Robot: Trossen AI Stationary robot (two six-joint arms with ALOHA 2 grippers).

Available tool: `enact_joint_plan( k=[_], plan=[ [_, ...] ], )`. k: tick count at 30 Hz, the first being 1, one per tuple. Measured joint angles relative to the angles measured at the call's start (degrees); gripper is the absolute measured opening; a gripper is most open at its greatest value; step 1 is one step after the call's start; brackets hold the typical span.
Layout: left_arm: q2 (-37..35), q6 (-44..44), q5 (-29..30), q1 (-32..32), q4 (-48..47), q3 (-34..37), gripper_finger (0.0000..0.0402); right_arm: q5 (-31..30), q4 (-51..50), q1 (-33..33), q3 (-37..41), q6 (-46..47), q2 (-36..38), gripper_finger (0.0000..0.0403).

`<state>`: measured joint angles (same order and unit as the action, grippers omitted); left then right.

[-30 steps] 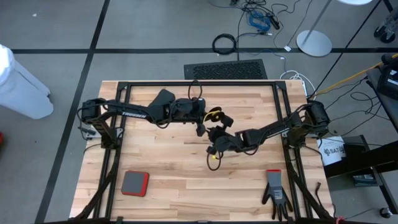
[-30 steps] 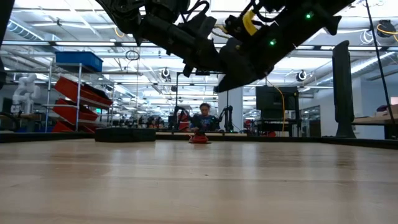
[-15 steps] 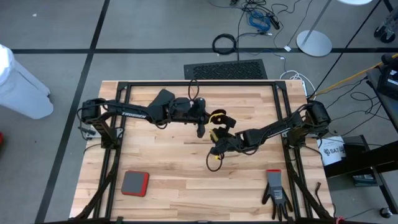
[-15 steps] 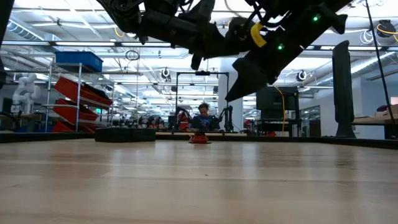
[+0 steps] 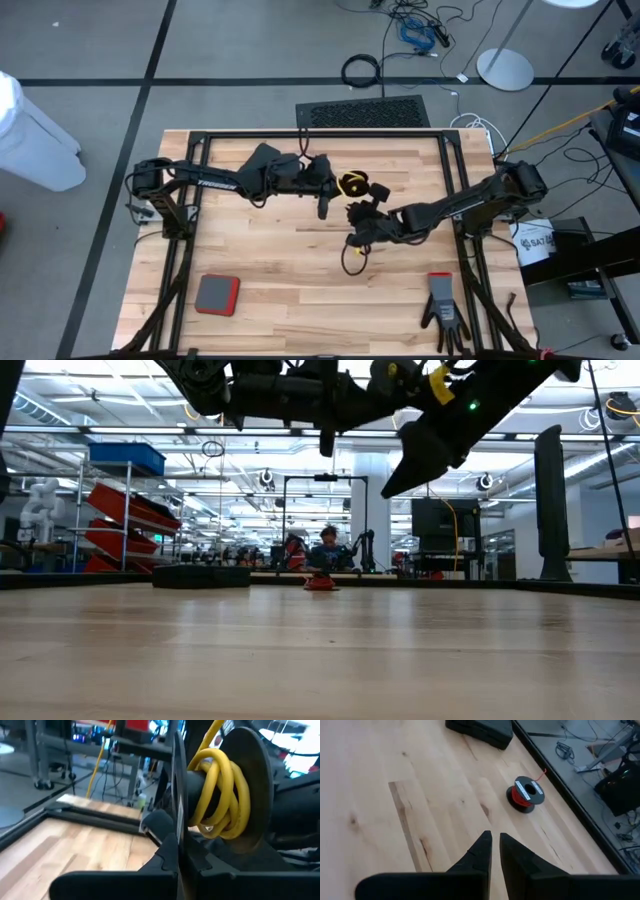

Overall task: Coil cords
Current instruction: Coil the yellow wire onto the black spool

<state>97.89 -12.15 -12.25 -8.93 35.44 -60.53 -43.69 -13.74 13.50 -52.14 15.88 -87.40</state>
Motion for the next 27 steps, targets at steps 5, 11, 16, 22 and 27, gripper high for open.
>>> enact_joint_plan(
  k=[5,11,16,22,27],
  plan=[
    [0.0,0.4,-0.7,-0.1,1.6,0.0,0.0000,-0.3,-2.8,2.0,0.0,1.0,1.8,0.0022],
    [0.0,0.9,-1.2,0.0,3.8,0.0,0.0000,-5.8,-5.4,6.7,0.0,2.4,4.7,0.0022],
    [0.0,2.0,-1.2,0.0,5.4,0.1,0.0000,-11.6,-3.7,12.5,0.0,-0.5,8.9,0.0022],
    [0.0,4.0,0.8,0.0,6.7,0.1,0.0000,-18.4,10.0,19.6,0.0,-13.2,11.6,0.0022],
    [0.0,5.6,2.4,0.0,7.6,0.1,0.0000,-21.5,34.9,22.9,0.0,-41.6,8.6,0.0022]
  ],
)
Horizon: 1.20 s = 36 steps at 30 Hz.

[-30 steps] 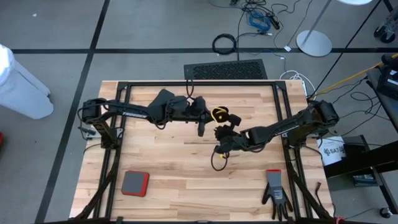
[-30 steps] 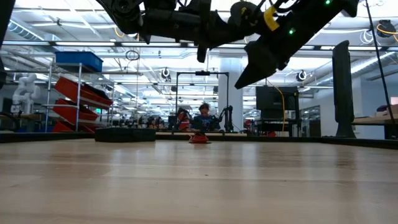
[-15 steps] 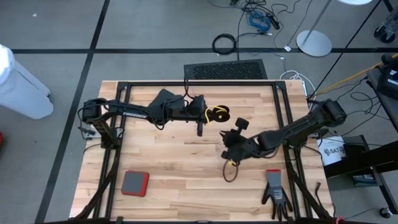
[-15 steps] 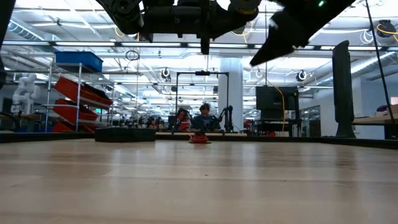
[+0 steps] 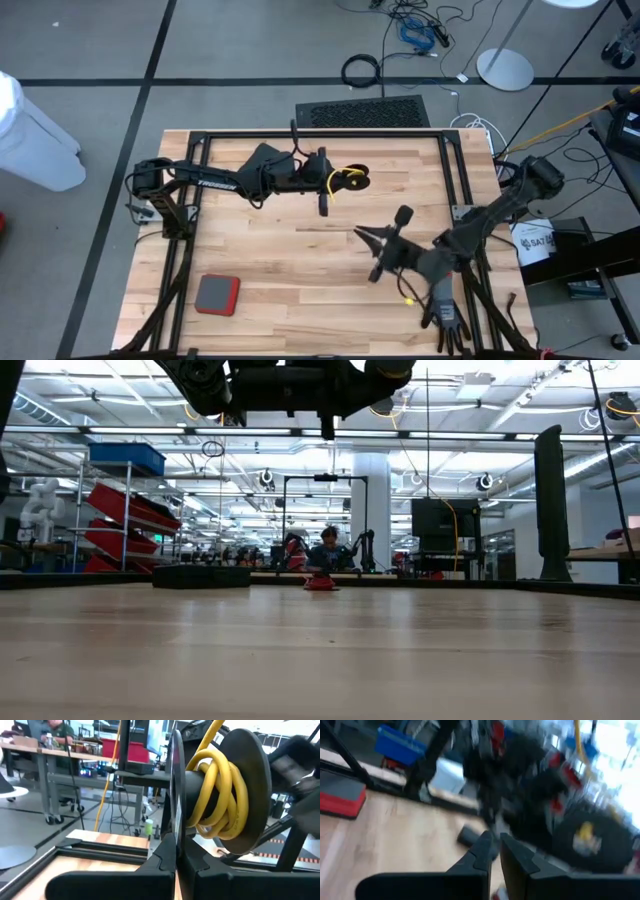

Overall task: Coil cords
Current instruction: Coil the yellow wire onto the black spool

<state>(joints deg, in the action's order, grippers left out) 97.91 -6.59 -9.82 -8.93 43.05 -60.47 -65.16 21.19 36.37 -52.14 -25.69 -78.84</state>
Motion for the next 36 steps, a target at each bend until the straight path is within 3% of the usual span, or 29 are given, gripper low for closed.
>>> enact_joint_plan(
  k=[5,9,15,22,28,36],
  plan=[
    [0.5,0.0,0.1,0.0,1.5,0.0,0.0000,-0.7,25.8,-1.4,0.0,-27.3,-5.4,0.0022],
    [0.5,0.0,0.2,0.1,1.5,0.0,0.0000,3.4,38.4,-3.4,0.0,-38.8,-7.6,0.0026],
    [0.5,0.0,0.1,0.3,1.4,0.0,0.0000,8.6,45.1,-5.7,0.0,-42.6,-7.7,0.0066],
    [0.5,0.0,0.1,0.3,1.2,0.0,0.0000,13.5,45.9,-8.1,0.0,-41.3,-7.7,0.0118],
    [0.5,0.0,0.1,0.3,1.0,0.0,0.0000,17.3,44.4,-10.1,-1.7,-40.8,-7.6,0.0125],
    [0.5,0.0,0.1,0.3,1.0,0.0,0.0000,18.9,34.2,-12.6,-6.8,-37.5,-7.6,0.0125]
  ],
)
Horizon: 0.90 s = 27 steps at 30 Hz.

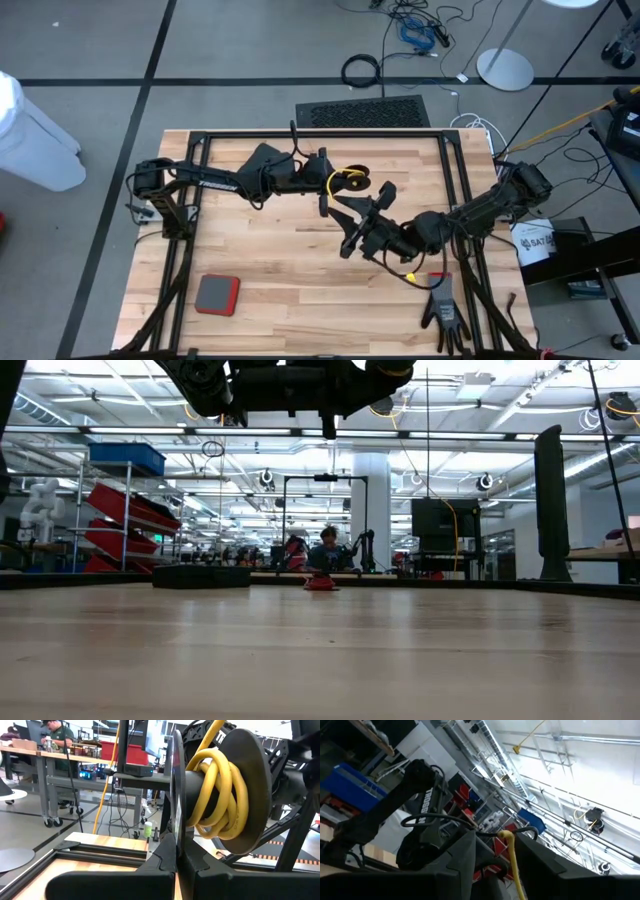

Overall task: Coil cords
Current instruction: Coil the yellow wire onto the black spool

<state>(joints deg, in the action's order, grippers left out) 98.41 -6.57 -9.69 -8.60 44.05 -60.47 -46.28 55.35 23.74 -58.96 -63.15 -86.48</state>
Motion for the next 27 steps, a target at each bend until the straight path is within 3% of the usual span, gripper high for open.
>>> enact_joint_plan(
  k=[8,19,27],
  plan=[
    [0.0,0.0,0.0,0.0,-0.1,0.0,0.0000,0.0,-0.8,-0.5,-0.8,0.5,0.0,0.0119],
    [0.0,0.0,0.0,0.0,-0.7,0.0,0.0000,0.3,-0.4,-0.5,-0.8,-0.4,0.0,0.0062],
    [0.0,0.0,0.0,0.0,-0.9,0.0,0.0000,1.5,-0.3,-1.2,-0.8,0.2,0.0,0.0058]
  ],
)
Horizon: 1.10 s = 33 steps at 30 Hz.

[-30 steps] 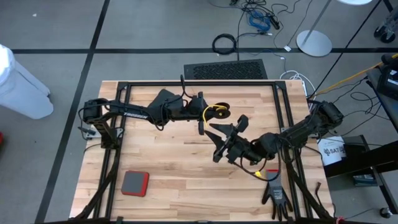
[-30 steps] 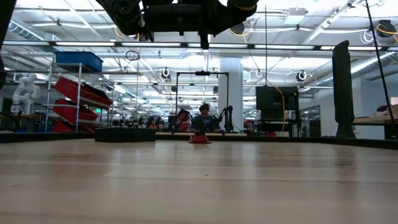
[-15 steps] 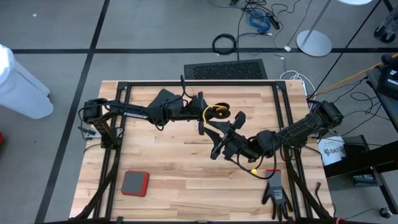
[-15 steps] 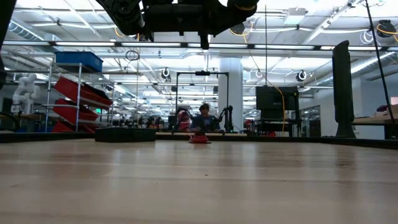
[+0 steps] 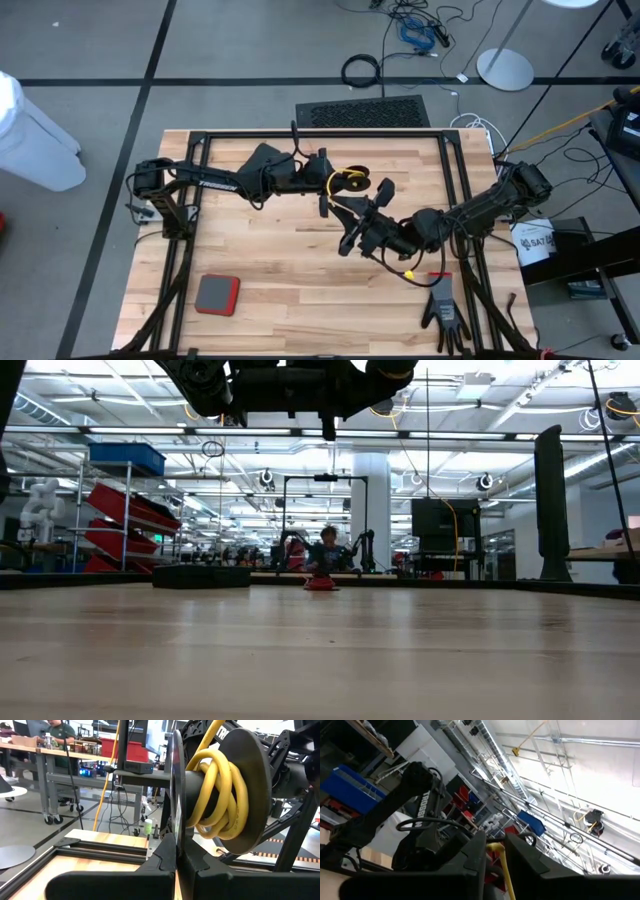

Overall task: Coil cords
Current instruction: Coil the yellow wire onto the black spool

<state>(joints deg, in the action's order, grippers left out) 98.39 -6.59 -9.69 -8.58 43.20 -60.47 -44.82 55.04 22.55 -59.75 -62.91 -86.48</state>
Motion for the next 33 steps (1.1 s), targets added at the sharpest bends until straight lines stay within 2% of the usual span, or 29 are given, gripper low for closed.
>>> enact_joint_plan(
  k=[5,12,15,22,28,33],
  plan=[
    [0.0,0.0,0.0,0.0,-0.1,0.0,0.0000,0.0,-0.1,-0.6,0.0,1.4,0.0,0.0049],
    [0.0,0.0,0.0,0.0,-0.2,0.0,0.0000,-0.1,-1.8,-0.6,0.0,2.2,0.0,0.0008],
    [0.0,0.0,0.0,0.0,-0.2,0.0,0.0000,-0.7,-2.5,-0.6,0.0,2.7,0.0,0.0005],
    [0.0,-0.1,0.2,0.0,-0.3,0.0,0.0000,-4.2,-10.6,-0.6,0.0,8.5,0.0,0.0002],
    [0.0,-0.2,0.3,0.0,-0.4,0.0,0.0000,-9.9,-19.2,-0.3,0.1,13.1,0.0,0.0001],
    [0.0,-0.4,0.3,0.0,-0.5,0.0,0.0000,-14.4,-22.2,0.8,1.3,15.2,0.0,0.0001]
  ],
)
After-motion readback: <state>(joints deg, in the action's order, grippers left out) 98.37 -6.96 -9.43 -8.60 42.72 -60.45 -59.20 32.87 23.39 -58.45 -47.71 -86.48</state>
